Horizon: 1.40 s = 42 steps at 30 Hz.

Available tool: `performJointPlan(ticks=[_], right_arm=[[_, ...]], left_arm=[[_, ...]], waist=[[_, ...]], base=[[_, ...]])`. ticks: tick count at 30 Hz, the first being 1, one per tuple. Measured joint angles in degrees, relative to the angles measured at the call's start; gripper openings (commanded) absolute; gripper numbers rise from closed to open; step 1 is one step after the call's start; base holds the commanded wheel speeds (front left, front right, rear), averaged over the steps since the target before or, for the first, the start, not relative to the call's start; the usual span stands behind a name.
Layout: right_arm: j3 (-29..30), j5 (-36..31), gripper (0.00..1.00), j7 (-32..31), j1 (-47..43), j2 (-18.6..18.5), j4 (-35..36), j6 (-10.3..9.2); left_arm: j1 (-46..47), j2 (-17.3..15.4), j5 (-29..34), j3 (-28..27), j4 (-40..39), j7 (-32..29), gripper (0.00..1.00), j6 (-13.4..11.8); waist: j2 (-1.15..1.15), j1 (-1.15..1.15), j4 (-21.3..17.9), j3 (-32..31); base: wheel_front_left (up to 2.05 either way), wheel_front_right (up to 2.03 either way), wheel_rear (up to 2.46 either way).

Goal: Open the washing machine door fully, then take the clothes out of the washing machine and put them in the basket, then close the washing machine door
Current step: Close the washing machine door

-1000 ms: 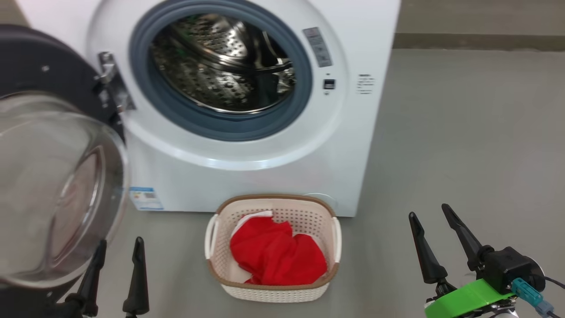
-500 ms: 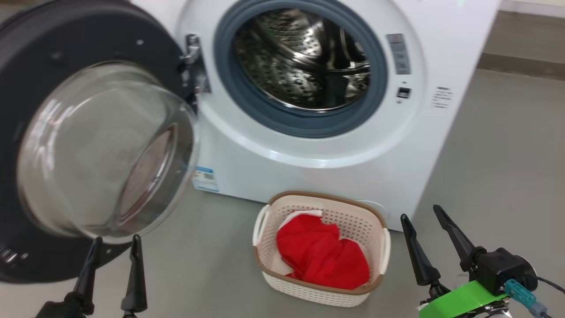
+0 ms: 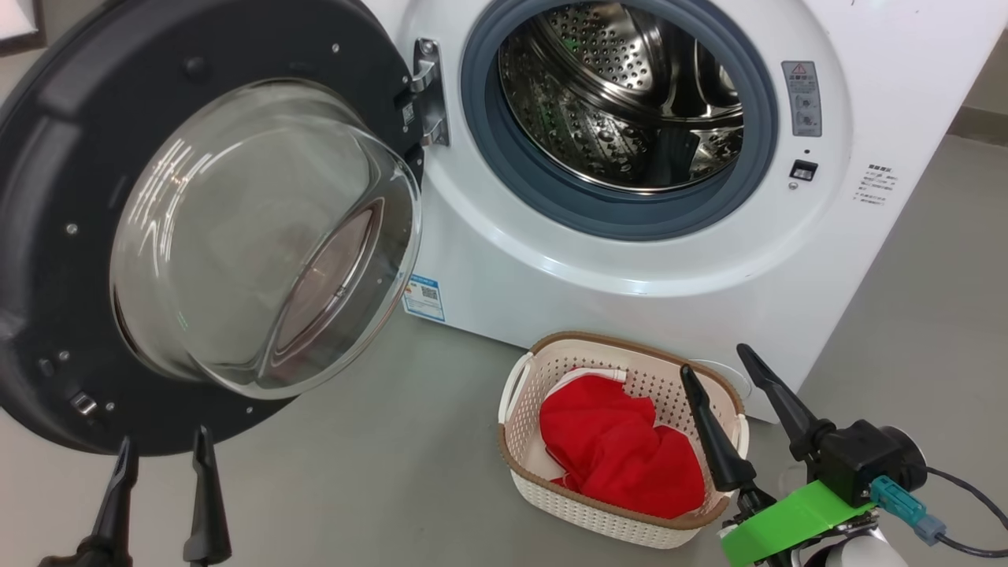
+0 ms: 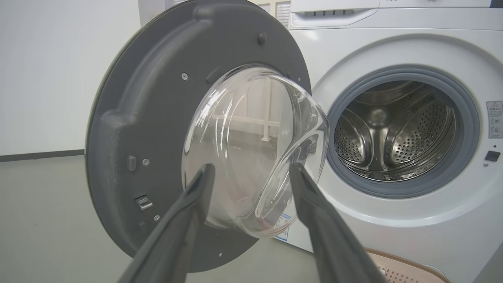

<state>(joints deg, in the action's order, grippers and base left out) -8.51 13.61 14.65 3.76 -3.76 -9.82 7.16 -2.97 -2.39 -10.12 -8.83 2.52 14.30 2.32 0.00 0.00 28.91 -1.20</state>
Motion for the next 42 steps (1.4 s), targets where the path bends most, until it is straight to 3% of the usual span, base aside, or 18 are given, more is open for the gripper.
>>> performJointPlan(ticks=[14, 15, 16, 22, 28, 32, 37, 38, 42], right_arm=[[-1.5, 0.5, 1.0, 0.0, 0.3, -1.3, -0.9, 0.0], [-1.5, 0.5, 1.0, 0.0, 0.3, -1.3, -0.9, 0.0], [-1.5, 0.5, 1.0, 0.0, 0.3, -1.3, -0.9, 0.0], [-1.4, 0.5, 1.0, 0.0, 0.3, -1.4, -0.9, 0.0], [-1.1, 0.5, 1.0, 0.0, 0.2, -1.5, -0.8, 0.0], [-0.2, 0.5, 1.0, 0.0, -0.1, -1.5, -0.6, 0.0], [0.3, 0.2, 1.0, 0.0, -0.1, -1.6, -0.5, 0.0], [0.2, 0.0, 1.0, 0.0, -0.1, -1.8, -0.5, 0.0], [0.0, 0.0, 1.0, 0.0, -0.1, -2.6, -0.6, 0.0]], left_arm=[[-0.7, 0.0, -0.5, -0.1, -1.7, 0.0, 1.0, -1.4], [-0.7, 0.0, -0.3, -0.1, -2.0, 0.0, 0.39, -1.4], [-0.7, 0.0, 0.2, -0.2, -2.1, 0.0, 0.0, -1.5], [2.2, -1.0, 3.2, -3.1, -6.4, 0.0, 0.0, -3.1], [13.8, -6.2, 4.4, -7.3, -8.1, 0.4, 0.0, -4.0], [22.4, -9.8, 6.7, -10.6, -5.8, 0.5, 0.0, -6.7], [34.2, -11.2, 3.7, -14.7, 5.3, 0.5, 0.0, -7.9], [38.0, -11.8, 1.2, -17.1, 13.3, 0.5, 0.0, -8.5], [44.5, -12.7, -4.5, -21.4, 28.7, -3.0, 0.0, -9.4]], waist=[[0.0, 0.0, 0.1, 0.1], [0.0, 0.0, 0.1, 0.1], [0.0, 0.0, 0.0, 0.0], [0.0, 0.0, -0.1, -0.1], [0.0, 0.0, -0.4, -0.2], [0.0, 0.0, -0.7, -0.4], [0.0, 0.0, -1.4, -0.2], [0.0, 0.0, -1.9, -0.1], [0.0, 0.0, -3.2, 0.2]], base=[[0.0, 0.0, 0.0], [0.0, 0.0, 0.0], [0.0, 0.0, 0.0], [0.0, 0.0, 0.0], [0.0, 0.0, 0.0], [0.0, 0.0, 0.0], [0.0, 0.0, 0.0], [0.0, 0.0, 0.0], [0.0, 0.0, 0.0]])
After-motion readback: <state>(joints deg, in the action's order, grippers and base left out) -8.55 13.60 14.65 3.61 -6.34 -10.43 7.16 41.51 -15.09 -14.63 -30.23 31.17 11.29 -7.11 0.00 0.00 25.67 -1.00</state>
